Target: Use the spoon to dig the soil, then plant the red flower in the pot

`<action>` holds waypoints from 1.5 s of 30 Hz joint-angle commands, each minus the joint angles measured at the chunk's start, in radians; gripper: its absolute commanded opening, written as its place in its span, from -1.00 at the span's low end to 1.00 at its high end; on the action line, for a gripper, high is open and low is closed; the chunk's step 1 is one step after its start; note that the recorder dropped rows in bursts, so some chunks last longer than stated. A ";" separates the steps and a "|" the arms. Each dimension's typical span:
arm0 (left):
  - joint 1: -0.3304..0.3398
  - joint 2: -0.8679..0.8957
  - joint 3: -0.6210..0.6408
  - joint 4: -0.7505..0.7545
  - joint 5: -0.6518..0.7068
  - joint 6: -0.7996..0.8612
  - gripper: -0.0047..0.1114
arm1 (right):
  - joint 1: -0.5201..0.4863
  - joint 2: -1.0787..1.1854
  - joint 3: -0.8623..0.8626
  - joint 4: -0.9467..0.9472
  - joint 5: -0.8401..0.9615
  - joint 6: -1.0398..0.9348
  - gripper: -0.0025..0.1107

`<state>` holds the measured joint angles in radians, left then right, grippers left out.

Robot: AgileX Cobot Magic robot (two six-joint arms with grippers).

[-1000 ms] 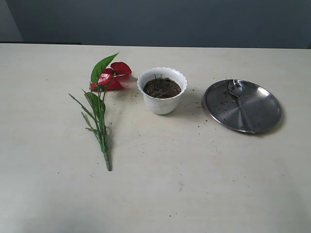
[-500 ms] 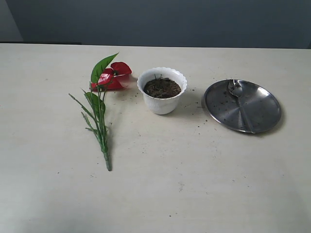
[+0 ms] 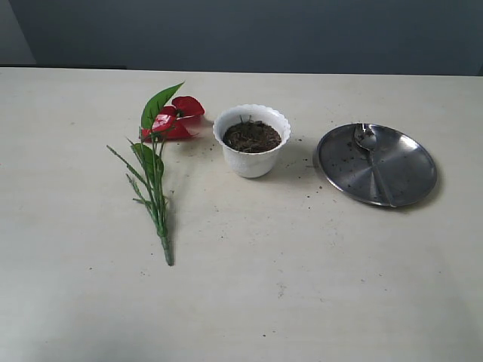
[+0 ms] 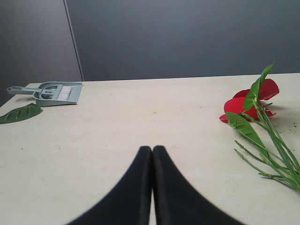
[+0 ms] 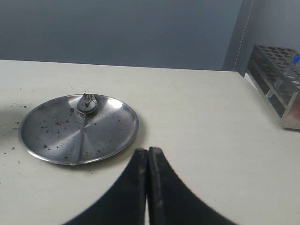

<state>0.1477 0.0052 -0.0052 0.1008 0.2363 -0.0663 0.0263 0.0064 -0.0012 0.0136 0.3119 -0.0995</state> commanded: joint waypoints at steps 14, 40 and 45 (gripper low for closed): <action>0.000 -0.005 0.005 0.020 -0.487 -0.002 -0.91 | -0.006 -0.006 0.001 -0.002 -0.007 -0.005 -0.97; 0.000 -0.005 -0.024 0.080 -0.862 -0.032 -0.91 | -0.006 -0.006 0.001 0.014 -0.007 -0.005 -0.97; 0.000 -0.005 -0.102 0.184 -0.764 -0.093 -0.91 | -0.006 -0.006 0.001 0.014 -0.007 -0.005 -0.97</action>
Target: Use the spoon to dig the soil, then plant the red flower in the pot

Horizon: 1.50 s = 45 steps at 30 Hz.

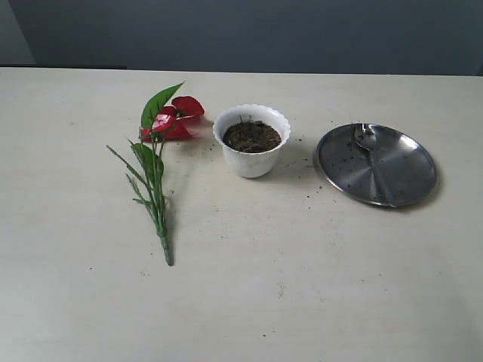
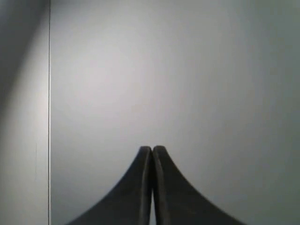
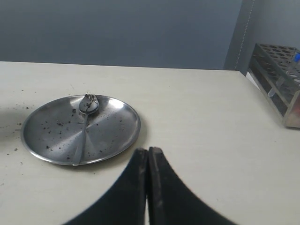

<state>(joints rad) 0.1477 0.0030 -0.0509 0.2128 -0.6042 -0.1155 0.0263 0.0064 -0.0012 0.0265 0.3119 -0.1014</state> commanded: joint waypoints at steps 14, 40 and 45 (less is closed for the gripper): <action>0.000 0.179 -0.311 0.100 0.311 -0.041 -0.91 | -0.006 -0.006 0.001 0.001 -0.007 -0.003 -0.97; 0.000 0.451 -0.680 -0.074 0.715 -0.041 -0.91 | -0.006 -0.006 0.001 0.005 -0.007 0.001 -0.97; 0.000 0.501 -0.748 -0.091 0.805 -0.041 -0.91 | -0.006 -0.006 0.001 0.005 -0.007 0.001 -0.97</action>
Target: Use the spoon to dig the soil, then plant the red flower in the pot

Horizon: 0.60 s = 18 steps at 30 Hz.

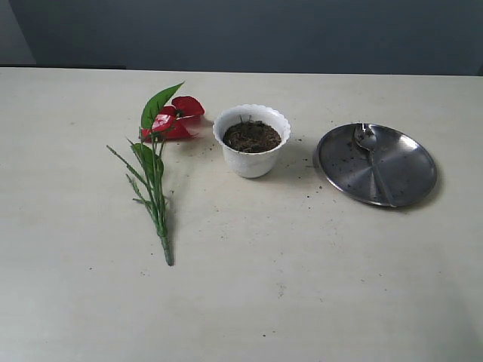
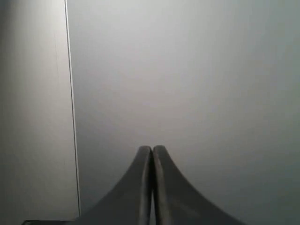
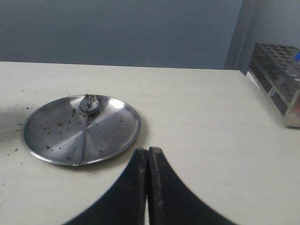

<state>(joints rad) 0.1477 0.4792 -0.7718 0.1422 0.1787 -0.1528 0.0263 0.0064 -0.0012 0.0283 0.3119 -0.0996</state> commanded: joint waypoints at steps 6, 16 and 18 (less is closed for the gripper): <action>-0.052 0.113 -0.106 -0.034 0.018 0.000 -0.91 | -0.006 -0.006 0.001 0.003 -0.007 -0.001 -0.97; -0.091 0.165 -0.118 -0.019 -0.112 0.011 -0.91 | -0.006 -0.006 0.001 0.003 -0.007 -0.001 -0.97; -0.091 0.179 -0.118 -0.017 -0.112 0.011 -0.91 | -0.006 -0.006 0.001 0.003 -0.007 -0.001 -0.97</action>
<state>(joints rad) 0.0648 0.6368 -0.8840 0.1214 0.0900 -0.1425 0.0263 0.0064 -0.0012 0.0283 0.3119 -0.0974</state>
